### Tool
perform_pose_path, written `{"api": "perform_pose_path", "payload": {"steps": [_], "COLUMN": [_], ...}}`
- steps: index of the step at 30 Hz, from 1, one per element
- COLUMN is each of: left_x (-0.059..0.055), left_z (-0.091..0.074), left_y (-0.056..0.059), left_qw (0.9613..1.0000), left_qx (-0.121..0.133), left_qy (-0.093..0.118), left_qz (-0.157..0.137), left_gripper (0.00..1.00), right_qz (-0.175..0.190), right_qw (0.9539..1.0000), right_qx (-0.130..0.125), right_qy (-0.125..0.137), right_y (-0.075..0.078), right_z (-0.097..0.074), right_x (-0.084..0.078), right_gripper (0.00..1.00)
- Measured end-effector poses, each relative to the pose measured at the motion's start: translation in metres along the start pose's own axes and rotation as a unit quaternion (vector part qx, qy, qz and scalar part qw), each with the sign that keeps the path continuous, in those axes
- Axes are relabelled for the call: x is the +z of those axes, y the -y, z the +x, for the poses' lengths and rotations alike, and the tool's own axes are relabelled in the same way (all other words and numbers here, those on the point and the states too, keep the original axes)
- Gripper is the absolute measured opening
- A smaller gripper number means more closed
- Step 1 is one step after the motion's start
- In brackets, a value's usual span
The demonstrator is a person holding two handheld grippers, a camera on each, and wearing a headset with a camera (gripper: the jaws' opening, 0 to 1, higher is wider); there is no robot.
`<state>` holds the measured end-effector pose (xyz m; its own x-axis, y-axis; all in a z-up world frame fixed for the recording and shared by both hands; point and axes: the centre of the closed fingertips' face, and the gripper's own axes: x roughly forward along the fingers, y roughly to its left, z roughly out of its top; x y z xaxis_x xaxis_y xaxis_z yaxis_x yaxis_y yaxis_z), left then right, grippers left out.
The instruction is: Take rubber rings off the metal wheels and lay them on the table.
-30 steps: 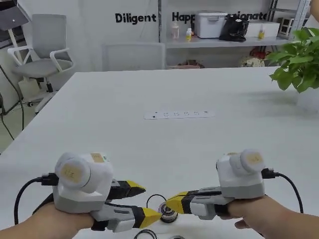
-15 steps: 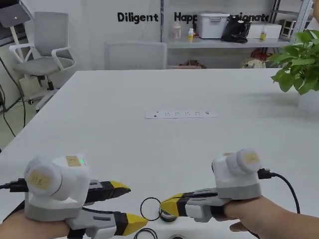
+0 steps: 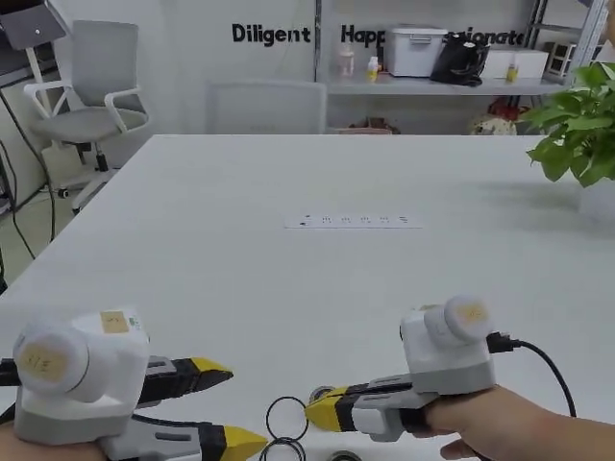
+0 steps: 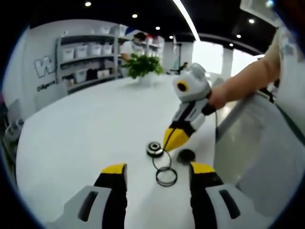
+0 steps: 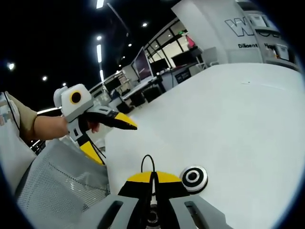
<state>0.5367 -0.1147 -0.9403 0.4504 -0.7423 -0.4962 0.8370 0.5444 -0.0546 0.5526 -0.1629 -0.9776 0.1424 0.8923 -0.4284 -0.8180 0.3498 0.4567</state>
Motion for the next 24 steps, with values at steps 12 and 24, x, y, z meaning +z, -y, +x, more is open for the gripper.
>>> {"api": "perform_pose_path", "payload": {"steps": [12,24], "left_x": [-0.011,-0.020], "left_z": [-0.009,-0.013], "left_y": [-0.003,-0.002], "left_qw": [0.9999,0.9997], "left_qx": [0.010,0.013], "left_qy": [-0.002,-0.007], "left_qz": [-0.012,-0.019], "left_gripper": [0.58,0.59], "right_qz": [-0.001,0.000], "right_qw": [0.9993,0.9985], "right_qx": [0.013,0.002], "right_qy": [-0.035,-0.054], "right_y": [-0.007,-0.003], "right_z": [0.013,0.016], "right_x": [-0.018,-0.029], "right_gripper": [0.00,0.00]}}
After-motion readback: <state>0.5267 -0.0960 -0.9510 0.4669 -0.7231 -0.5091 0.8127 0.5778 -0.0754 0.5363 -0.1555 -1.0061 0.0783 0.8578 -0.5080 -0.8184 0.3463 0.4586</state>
